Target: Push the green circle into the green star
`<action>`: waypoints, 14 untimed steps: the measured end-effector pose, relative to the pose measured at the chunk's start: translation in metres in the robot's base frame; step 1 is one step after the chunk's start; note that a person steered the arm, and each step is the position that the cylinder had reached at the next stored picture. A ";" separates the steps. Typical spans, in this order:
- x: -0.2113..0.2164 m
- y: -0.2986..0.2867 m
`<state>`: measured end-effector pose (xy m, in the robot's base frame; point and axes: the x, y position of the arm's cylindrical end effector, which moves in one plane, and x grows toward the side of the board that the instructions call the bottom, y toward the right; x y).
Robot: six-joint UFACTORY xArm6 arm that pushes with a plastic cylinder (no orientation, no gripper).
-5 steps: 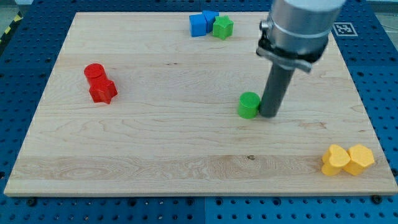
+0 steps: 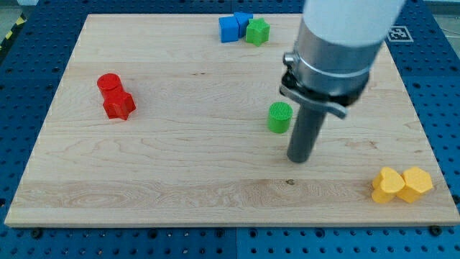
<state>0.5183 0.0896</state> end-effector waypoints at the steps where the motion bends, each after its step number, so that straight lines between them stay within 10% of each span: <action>1: -0.054 -0.008; 14: -0.191 0.016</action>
<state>0.3269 0.1054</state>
